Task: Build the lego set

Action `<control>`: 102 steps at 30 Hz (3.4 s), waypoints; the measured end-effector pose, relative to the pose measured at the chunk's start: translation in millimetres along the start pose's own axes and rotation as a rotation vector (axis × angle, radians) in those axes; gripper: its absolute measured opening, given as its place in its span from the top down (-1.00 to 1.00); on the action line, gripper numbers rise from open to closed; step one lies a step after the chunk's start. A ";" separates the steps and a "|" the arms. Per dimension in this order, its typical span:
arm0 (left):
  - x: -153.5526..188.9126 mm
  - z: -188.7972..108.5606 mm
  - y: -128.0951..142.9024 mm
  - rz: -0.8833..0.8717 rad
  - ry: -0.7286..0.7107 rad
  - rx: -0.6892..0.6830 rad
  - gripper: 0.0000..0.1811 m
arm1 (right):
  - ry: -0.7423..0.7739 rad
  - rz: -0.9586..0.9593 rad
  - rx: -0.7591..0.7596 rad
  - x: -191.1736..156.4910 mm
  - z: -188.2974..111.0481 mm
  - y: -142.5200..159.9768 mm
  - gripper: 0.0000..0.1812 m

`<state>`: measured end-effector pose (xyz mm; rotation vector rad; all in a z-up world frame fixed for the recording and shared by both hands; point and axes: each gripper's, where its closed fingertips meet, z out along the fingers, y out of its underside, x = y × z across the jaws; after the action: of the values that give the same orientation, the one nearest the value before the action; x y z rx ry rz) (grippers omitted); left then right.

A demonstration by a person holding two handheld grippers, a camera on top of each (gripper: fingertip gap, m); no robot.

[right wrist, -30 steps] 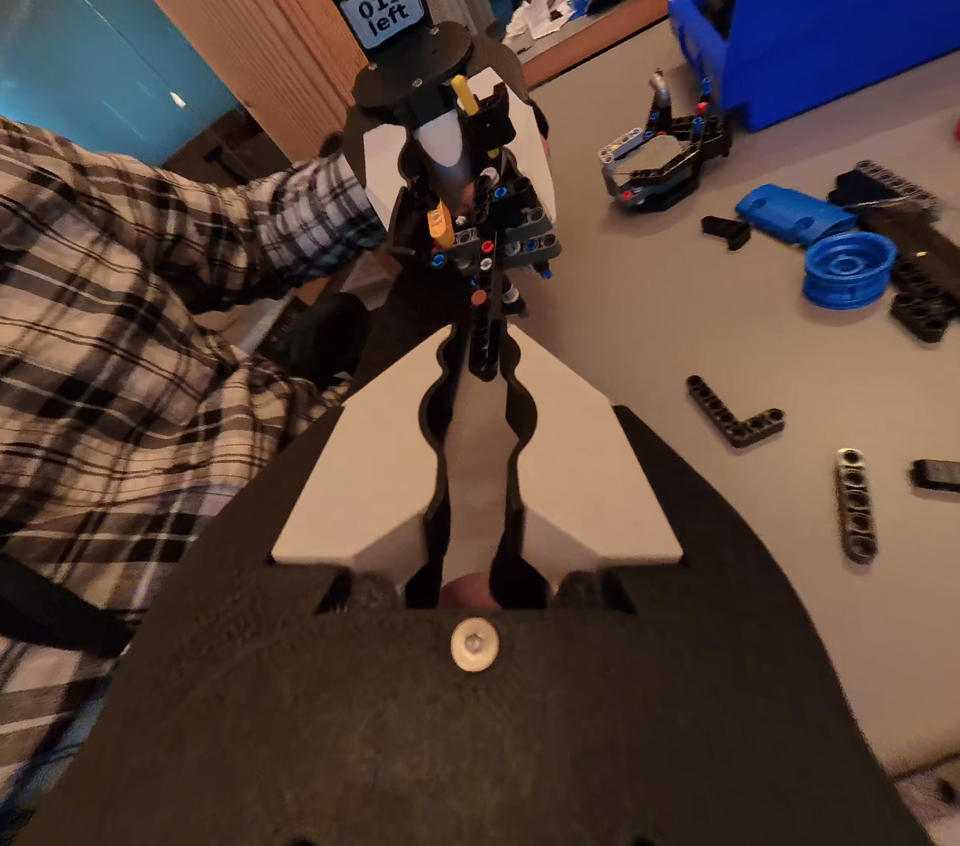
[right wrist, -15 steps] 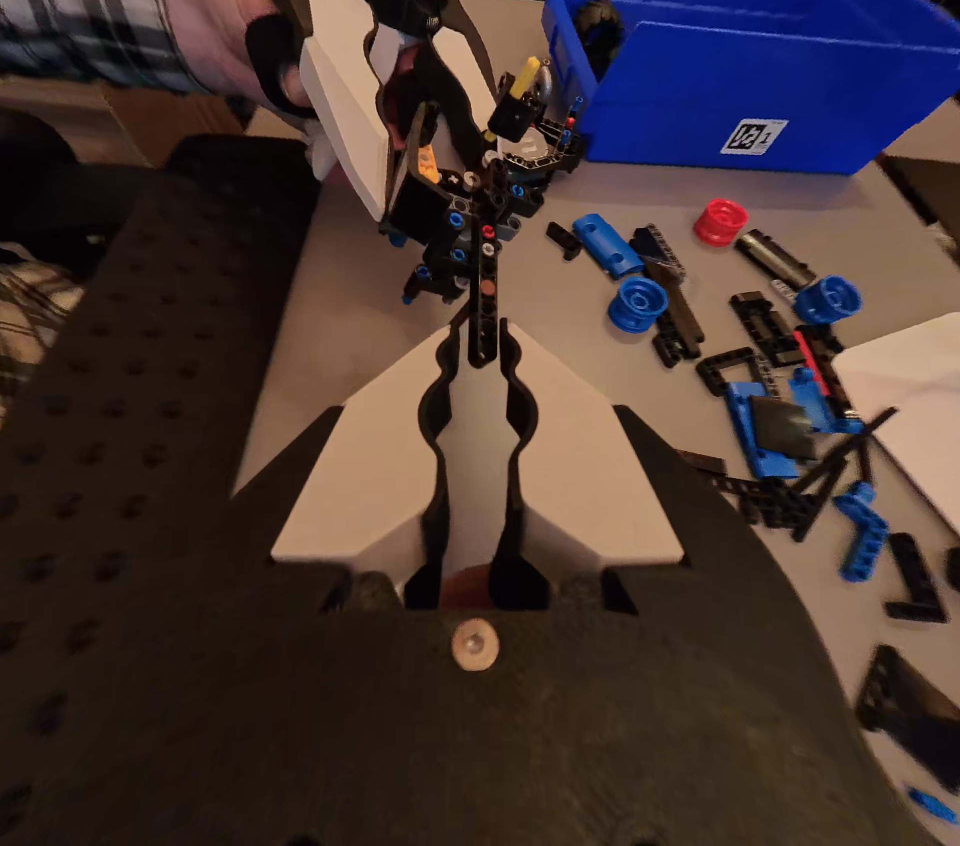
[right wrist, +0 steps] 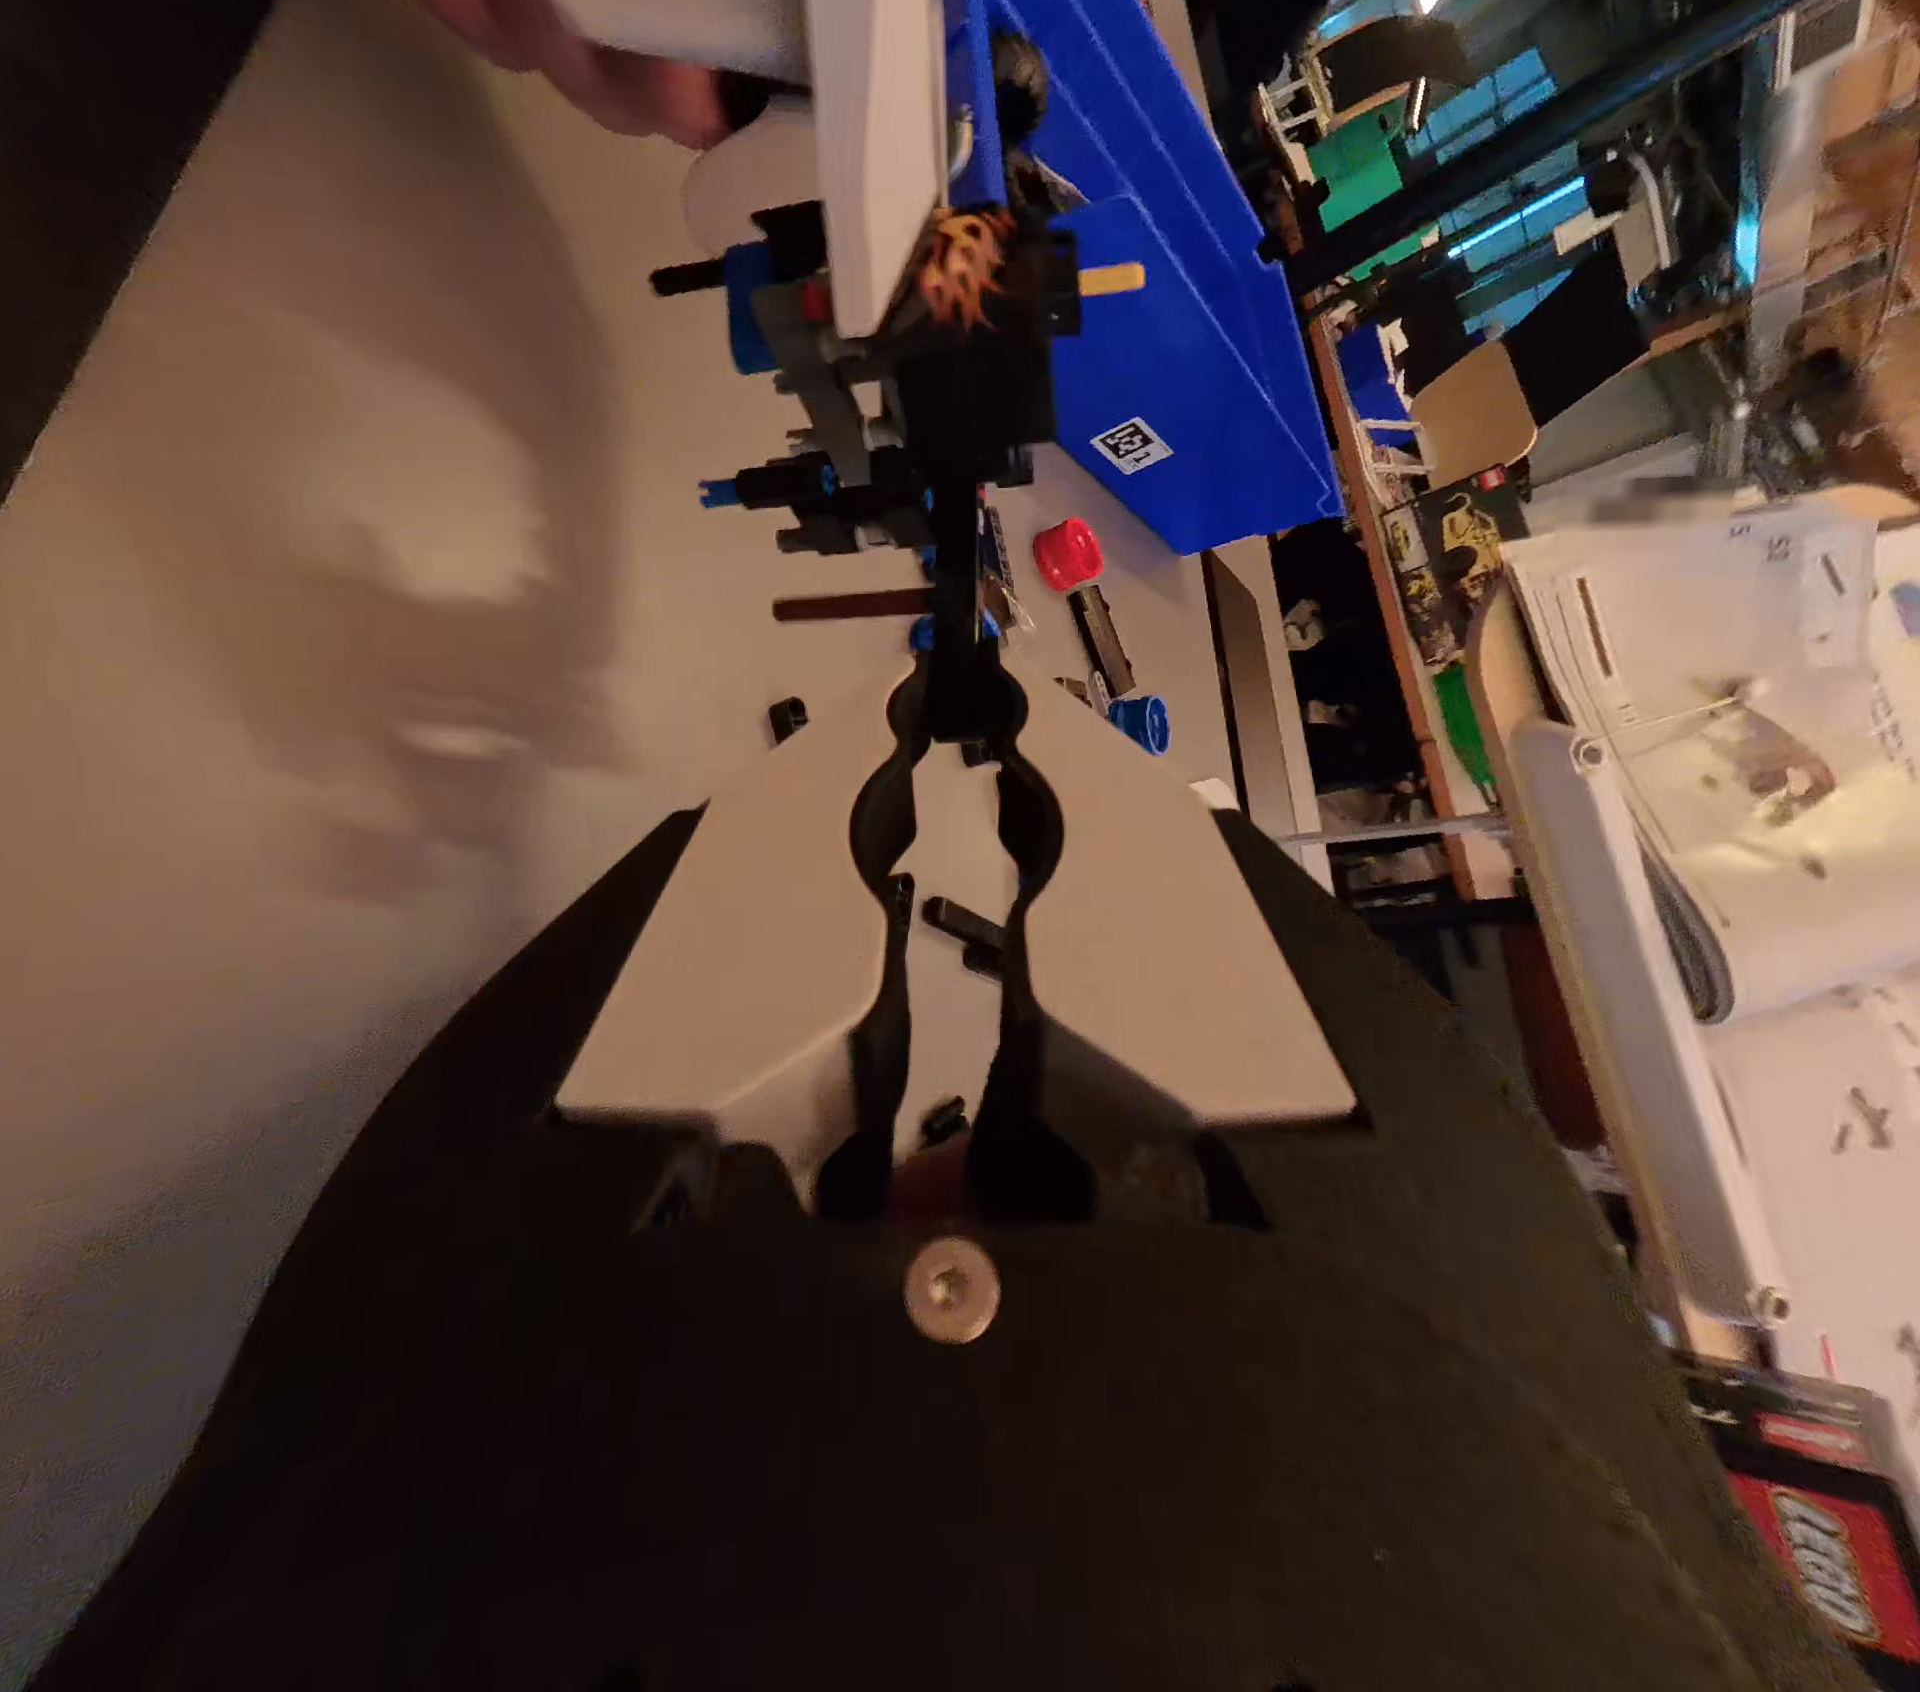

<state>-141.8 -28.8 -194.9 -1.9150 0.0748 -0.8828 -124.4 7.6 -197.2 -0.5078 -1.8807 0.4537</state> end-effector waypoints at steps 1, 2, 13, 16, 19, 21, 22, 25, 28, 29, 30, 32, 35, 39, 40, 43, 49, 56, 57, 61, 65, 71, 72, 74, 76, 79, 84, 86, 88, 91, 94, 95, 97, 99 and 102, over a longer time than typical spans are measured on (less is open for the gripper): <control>-0.9 0.0 1.8 -0.014 -0.003 -0.007 0.43 | -0.009 -0.007 -0.013 -2.3 0.9 0.8 0.93; -1.5 -0.2 4.0 -0.026 -0.004 -0.014 0.42 | -0.024 0.010 -0.015 -4.4 1.5 1.0 0.93; -10.7 -17.2 27.1 0.047 -0.140 -0.115 0.18 | -0.363 0.463 -0.038 -41.0 13.1 12.2 0.96; -14.9 -24.9 28.8 0.068 -0.180 -0.127 0.15 | -0.421 0.512 -0.071 -49.7 16.0 19.3 0.95; -19.7 -31.3 27.9 0.109 -0.226 -0.132 0.16 | -0.470 0.526 -0.114 -59.1 19.4 24.5 0.95; -20.9 -31.7 30.7 0.158 -0.250 -0.161 0.15 | -0.497 0.548 -0.119 -61.7 21.7 23.7 0.95; -21.1 -30.9 32.8 0.183 -0.260 -0.179 0.15 | -0.514 0.562 -0.121 -62.4 22.2 23.1 0.95; -22.0 -26.1 38.0 0.261 -0.286 -0.227 0.14 | -0.528 0.590 -0.129 -60.6 25.7 23.7 0.95; -23.4 -20.8 42.3 0.316 -0.300 -0.263 0.13 | -0.518 0.587 -0.159 -60.5 27.4 29.2 0.91; -23.9 -19.4 43.3 0.326 -0.303 -0.269 0.13 | -0.516 0.586 -0.162 -60.4 26.6 29.8 0.89; -24.1 -17.9 43.9 0.333 -0.302 -0.272 0.13 | -0.515 0.588 -0.162 -60.2 25.9 29.9 0.87; -24.2 -16.0 44.5 0.345 -0.300 -0.278 0.13 | -0.514 0.590 -0.168 -60.2 24.1 31.2 0.84; -23.9 -16.0 42.8 0.362 -0.304 -0.278 0.13 | -0.502 0.575 -0.188 -58.1 21.0 34.5 0.74; -20.2 -18.8 36.5 0.394 -0.306 -0.256 0.12 | -0.470 0.515 -0.230 -50.7 9.5 41.2 0.65; -18.6 -19.5 34.1 0.402 -0.306 -0.246 0.12 | -0.458 0.506 -0.237 -47.3 4.9 42.6 0.64; -14.7 -20.6 26.1 0.436 -0.314 -0.217 0.12 | -0.407 0.503 -0.250 -32.6 -11.0 47.2 0.61; -7.5 -15.1 9.2 0.532 -0.342 -0.163 0.13 | -0.254 0.565 -0.269 2.5 -58.8 62.7 0.54; -8.1 -0.8 6.2 0.629 -0.342 -0.193 0.14 | -0.088 0.662 -0.339 24.5 -128.8 100.9 0.55; -8.0 1.2 5.6 0.639 -0.339 -0.195 0.14 | -0.063 0.679 -0.353 27.0 -138.8 107.6 0.55; -7.5 8.3 0.7 0.667 -0.330 -0.193 0.15 | 0.041 0.761 -0.376 36.5 -176.3 132.9 0.55; -7.4 17.7 -6.5 0.723 -0.322 -0.201 0.15 | 0.100 0.818 -0.445 39.0 -201.8 167.1 0.55; 2.6 35.0 -25.0 0.732 -0.275 -0.178 0.09 | 0.112 0.831 -0.478 37.0 -219.6 183.9 0.47; 6.4 37.1 -27.1 0.738 -0.272 -0.168 0.09 | 0.112 0.835 -0.479 33.9 -222.7 183.6 0.47; 13.5 40.8 -26.5 0.752 -0.265 -0.161 0.10 | 0.109 0.845 -0.491 24.9 -229.8 184.2 0.47; 15.4 43.1 -21.8 0.783 -0.276 -0.168 0.10 | 0.083 0.852 -0.498 11.8 -235.7 183.1 0.55; 12.7 44.4 -13.4 0.797 -0.295 -0.192 0.10 | 0.036 0.863 -0.521 -8.8 -242.5 182.3 0.69; 12.0 43.3 -12.1 0.810 -0.304 -0.197 0.12 | -0.019 0.865 -0.475 -22.6 -228.6 170.0 0.93; 10.0 44.3 -12.0 0.803 -0.299 -0.200 0.13 | -0.054 0.863 -0.505 -29.8 -217.0 175.9 0.99; 8.9 45.3 -11.1 0.812 -0.300 -0.208 0.13 | -0.086 0.880 -0.508 -35.0 -204.9 181.0 0.95; 6.6 45.6 -7.4 0.829 -0.306 -0.229 0.13 | -0.138 0.915 -0.507 -43.2 -192.5 186.2 0.89; 4.0 44.7 -4.7 0.832 -0.309 -0.238 0.13 | -0.170 0.924 -0.522 -49.9 -186.8 191.3 0.88; 3.5 44.7 -4.2 0.829 -0.307 -0.237 0.13 | -0.172 0.926 -0.523 -50.5 -184.9 192.8 0.88; 2.6 45.3 -3.9 0.825 -0.305 -0.233 0.14 | -0.177 0.938 -0.523 -50.8 -181.4 195.3 0.88; 2.2 45.8 -3.3 0.825 -0.304 -0.232 0.14 | -0.181 0.946 -0.518 -49.5 -177.6 196.7 0.89; 2.0 45.8 -2.7 0.827 -0.302 -0.231 0.14 | -0.195 0.945 -0.524 -48.3 -173.2 199.9 0.90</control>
<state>-113.5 6.3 -203.0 -1.9430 0.7517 -0.0273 79.9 160.7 -281.6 -1.7831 -1.8437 0.6223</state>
